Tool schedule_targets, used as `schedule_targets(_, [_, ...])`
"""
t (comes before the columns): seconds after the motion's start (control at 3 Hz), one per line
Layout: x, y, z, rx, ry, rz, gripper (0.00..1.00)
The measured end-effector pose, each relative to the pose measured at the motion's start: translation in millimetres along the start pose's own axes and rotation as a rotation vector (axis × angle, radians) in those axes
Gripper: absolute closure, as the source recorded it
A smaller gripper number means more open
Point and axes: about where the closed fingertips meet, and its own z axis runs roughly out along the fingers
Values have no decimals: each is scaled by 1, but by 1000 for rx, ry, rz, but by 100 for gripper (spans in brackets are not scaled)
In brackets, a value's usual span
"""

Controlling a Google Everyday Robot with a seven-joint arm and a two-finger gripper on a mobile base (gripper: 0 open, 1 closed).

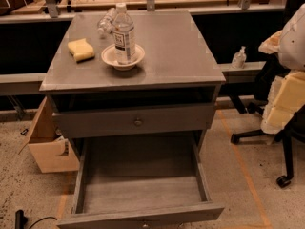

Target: Place blue plastic bottle into middle drawer

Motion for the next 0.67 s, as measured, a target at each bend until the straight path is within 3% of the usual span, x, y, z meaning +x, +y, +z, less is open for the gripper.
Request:
schedule_targets(0.33, [0, 0, 0, 0, 0, 0, 0])
schedule_targets(0.67, [-6, -14, 6, 13, -75, 32, 0])
